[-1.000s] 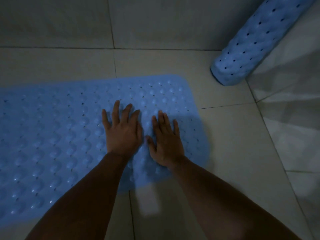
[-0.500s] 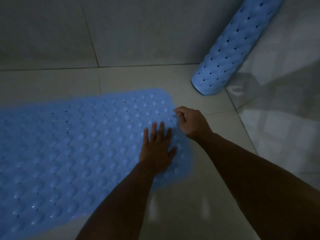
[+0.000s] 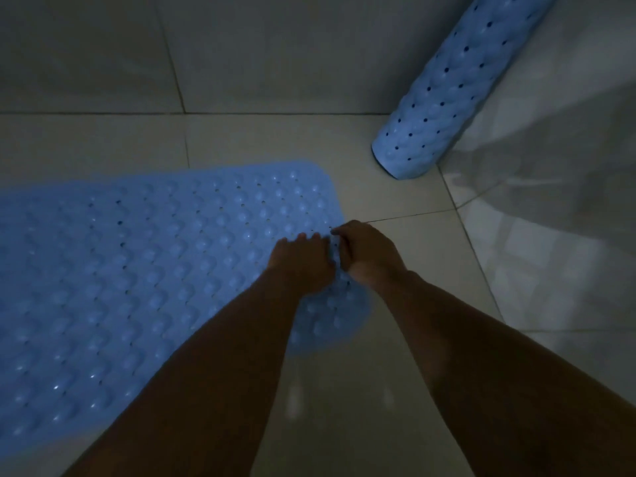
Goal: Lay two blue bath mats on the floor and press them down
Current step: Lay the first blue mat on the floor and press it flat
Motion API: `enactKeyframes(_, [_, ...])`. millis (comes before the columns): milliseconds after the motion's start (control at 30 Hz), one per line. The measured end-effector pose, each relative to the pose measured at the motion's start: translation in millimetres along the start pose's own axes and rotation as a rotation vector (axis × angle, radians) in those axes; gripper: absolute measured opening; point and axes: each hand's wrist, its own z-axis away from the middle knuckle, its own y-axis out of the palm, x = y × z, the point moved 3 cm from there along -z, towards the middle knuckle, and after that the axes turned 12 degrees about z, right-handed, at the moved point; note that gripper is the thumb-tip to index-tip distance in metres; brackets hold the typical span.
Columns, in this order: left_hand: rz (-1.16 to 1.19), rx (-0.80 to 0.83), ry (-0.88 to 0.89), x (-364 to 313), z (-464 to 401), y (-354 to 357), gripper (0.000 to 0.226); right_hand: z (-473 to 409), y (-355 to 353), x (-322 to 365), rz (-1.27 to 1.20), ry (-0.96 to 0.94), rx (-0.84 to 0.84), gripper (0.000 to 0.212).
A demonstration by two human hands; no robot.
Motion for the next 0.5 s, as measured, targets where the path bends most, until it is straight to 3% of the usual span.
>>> enactKeyframes(133, [0.097, -0.261, 0.000, 15, 20, -21, 0.055, 44, 40, 11, 0.126, -0.055, 0.064, 0.058])
enactKeyframes(500, [0.016, -0.503, 0.071, 65, 55, 18, 0.053, 68, 93, 18, 0.180, 0.019, -0.117, 0.080])
